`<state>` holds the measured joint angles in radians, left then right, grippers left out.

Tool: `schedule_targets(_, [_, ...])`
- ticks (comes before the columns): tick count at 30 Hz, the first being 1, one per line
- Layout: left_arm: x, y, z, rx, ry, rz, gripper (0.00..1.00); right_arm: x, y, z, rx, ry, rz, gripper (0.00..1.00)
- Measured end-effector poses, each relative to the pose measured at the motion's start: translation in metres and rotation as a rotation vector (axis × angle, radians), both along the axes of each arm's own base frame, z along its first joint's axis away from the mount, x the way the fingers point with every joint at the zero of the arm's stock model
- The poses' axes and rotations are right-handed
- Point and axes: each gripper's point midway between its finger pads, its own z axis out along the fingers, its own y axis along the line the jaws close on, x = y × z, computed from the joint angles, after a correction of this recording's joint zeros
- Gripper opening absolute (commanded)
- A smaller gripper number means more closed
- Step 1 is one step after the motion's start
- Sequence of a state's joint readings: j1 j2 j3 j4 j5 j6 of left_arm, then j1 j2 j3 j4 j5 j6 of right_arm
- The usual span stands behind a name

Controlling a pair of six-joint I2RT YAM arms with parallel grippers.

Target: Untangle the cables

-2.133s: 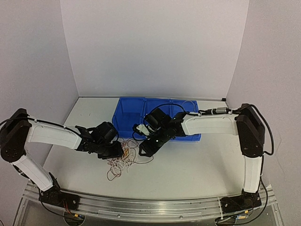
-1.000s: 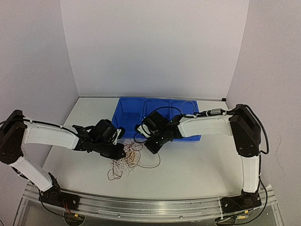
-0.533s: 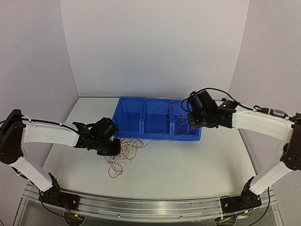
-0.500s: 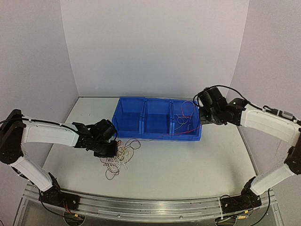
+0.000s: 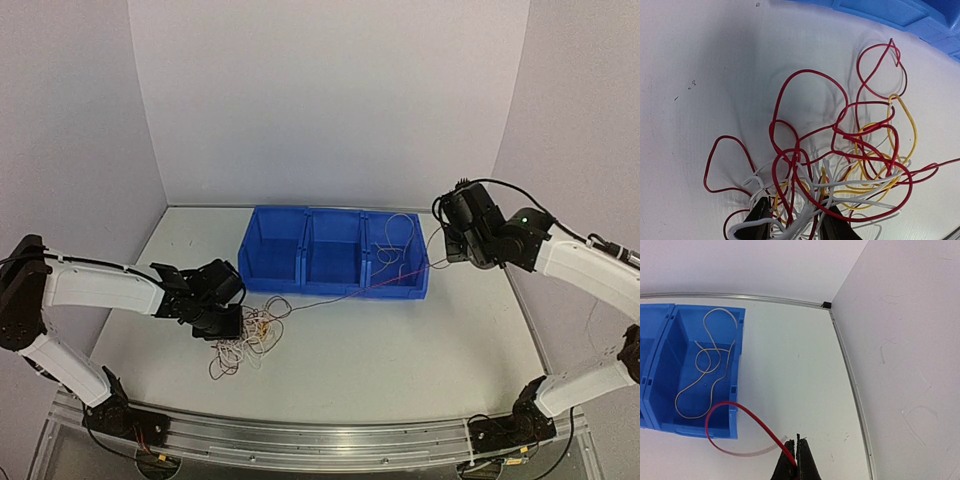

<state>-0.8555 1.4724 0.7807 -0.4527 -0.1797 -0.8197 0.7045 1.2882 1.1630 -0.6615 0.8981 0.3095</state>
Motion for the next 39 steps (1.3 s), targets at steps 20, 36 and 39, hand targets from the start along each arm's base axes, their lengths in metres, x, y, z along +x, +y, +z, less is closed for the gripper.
schedule_targets(20, [-0.018, 0.029, -0.013, 0.050, 0.042, 0.088, 0.25, 0.000, -0.187, 0.171, -0.151, -0.296, -0.561, 0.00])
schedule_targets(36, [-0.013, 0.017, -0.012, 0.026, 0.022, 0.024, 0.28, 0.009, -0.107, 0.179, 0.304, -0.257, -0.028, 0.00])
schedule_targets(39, [-0.012, 0.015, -0.013, 0.023, 0.022, 0.014, 0.29, 0.002, -0.080, 0.203, 0.450, -0.293, 0.097, 0.00])
